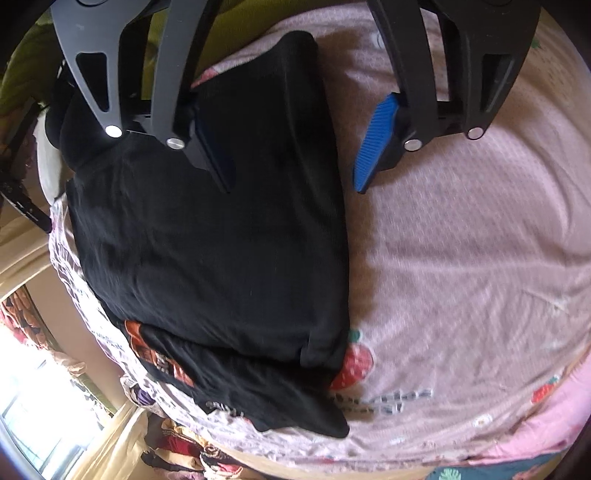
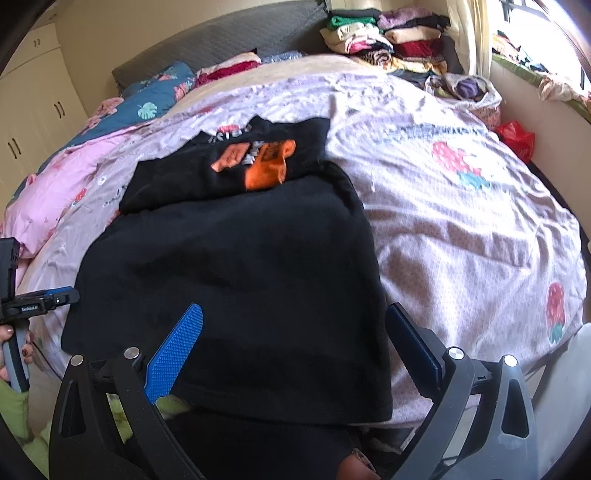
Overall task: Fold small clothes
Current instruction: 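Move both tools down to the hem of the black shirt, then close both tools on the shirt hem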
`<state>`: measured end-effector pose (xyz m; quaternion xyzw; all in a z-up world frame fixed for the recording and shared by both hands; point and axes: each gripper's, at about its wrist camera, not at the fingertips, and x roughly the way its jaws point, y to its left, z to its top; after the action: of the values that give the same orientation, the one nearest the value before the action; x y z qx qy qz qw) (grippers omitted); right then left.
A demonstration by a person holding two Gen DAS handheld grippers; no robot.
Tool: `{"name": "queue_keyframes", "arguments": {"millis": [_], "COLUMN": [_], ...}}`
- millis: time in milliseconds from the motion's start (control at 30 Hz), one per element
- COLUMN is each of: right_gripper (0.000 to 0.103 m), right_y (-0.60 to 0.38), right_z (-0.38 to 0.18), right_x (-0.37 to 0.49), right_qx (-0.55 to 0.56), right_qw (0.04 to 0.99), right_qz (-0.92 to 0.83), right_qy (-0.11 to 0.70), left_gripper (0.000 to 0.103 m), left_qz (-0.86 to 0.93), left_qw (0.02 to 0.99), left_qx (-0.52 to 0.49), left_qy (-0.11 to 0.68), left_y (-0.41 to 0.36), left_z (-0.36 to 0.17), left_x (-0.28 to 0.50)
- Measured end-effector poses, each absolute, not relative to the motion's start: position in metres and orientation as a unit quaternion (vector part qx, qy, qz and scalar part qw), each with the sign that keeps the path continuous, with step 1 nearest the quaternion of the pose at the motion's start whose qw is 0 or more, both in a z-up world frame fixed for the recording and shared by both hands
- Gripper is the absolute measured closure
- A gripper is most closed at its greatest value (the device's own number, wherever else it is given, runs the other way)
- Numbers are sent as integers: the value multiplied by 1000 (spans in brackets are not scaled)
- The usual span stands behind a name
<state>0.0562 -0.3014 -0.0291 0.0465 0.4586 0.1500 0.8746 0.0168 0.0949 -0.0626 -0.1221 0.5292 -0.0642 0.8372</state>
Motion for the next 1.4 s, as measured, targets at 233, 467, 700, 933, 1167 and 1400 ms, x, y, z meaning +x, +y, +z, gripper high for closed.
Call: {"name": "queue_keyframes", "arguments": {"millis": [233,467,700,933,1167,1400], "right_gripper": [5,8,30,83,94,95], "right_y": [-324,-336,-345,-347,-352,-353], "right_z": [-47,-58,-76,-86,-48,-17], "right_x": [50,43,43,43,26,23], "right_qx": [67,82,88,102,106,126], "right_qw": [863,850,834,823,863,886], "right_qz": [140,154,145,143,155,177], "right_qy": [480,497,525,541,468,409], "left_gripper": [48,50,50,50,54,99], "left_qz": [-78,-90,-96,-93,-91,-86], "left_qw": [824,818,814,815,816,823], "left_qx": [-119,-120,-124,-135,-143,-140], "left_qy": [548,556,559,556,552,544], "left_y": [87,80,77,79,85,91], "left_z": [-75,-77,-80,-82,-83,-77], "left_x": [6,-9,-14,-15,-17,-19]}}
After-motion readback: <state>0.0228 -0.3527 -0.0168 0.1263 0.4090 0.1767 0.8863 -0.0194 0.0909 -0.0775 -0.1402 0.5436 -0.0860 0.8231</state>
